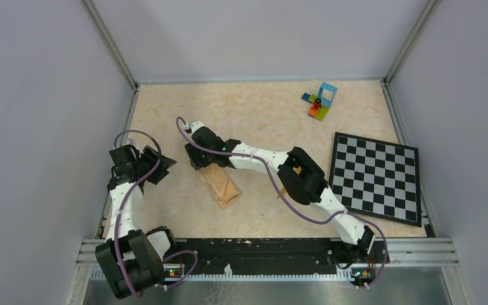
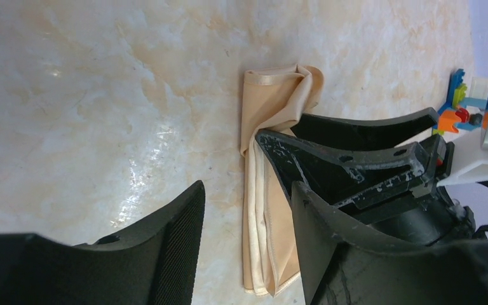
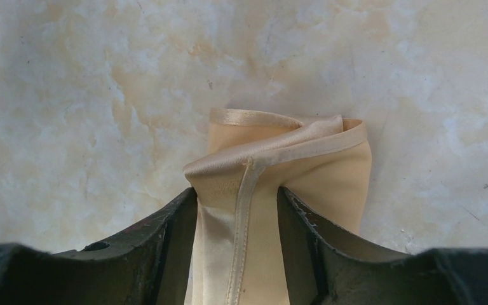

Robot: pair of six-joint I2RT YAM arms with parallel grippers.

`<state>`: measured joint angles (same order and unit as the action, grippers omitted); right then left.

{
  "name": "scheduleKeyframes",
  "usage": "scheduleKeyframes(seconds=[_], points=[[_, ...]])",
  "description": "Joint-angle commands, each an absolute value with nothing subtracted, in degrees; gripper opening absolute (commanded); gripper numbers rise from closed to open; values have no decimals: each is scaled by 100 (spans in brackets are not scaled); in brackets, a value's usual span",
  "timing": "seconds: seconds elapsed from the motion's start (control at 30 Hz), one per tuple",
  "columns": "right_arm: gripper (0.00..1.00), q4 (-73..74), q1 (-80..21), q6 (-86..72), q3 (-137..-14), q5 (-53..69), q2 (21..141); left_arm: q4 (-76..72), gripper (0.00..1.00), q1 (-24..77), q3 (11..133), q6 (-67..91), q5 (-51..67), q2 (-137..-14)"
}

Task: Fold the napkin into a case and place the utensils inside
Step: Stuff the top corner of the smaller-rectangle-folded napkin at the center of the board.

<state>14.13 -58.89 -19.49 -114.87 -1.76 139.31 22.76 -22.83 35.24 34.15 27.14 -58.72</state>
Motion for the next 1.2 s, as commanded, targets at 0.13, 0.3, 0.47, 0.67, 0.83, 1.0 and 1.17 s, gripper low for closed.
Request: scheduleKeyframes(seconds=[0.13,0.3,0.47,0.67,0.83,1.0,1.17], points=[[44,1441,-6099,-1878,-11908,-562,14099,2402,59,-2327,3643,3643,2193,-5939],[32,1387,-6099,-1899,-12019,-480,14117,2351,59,-2334,3574,3582,2164,-5999],[19,1534,-6098,-1860,-12329,-501,14286,2294,58,-2331,3546,3561,2242,-6058],[0,1569,-6083,-1862,-12411,-399,14320,2248,58,-2337,3549,3443,2404,-6114],[0,1323,-5959,-1910,-12009,144,13922,2031,54,-2335,3480,3191,2907,-6207],[0,1200,-5658,-2103,-11639,975,13623,1537,52,-2328,3455,2966,3722,-6505],[0,1014,-5440,-2114,-11097,1189,13285,1457,45,-2278,3741,2602,3728,-6945]])
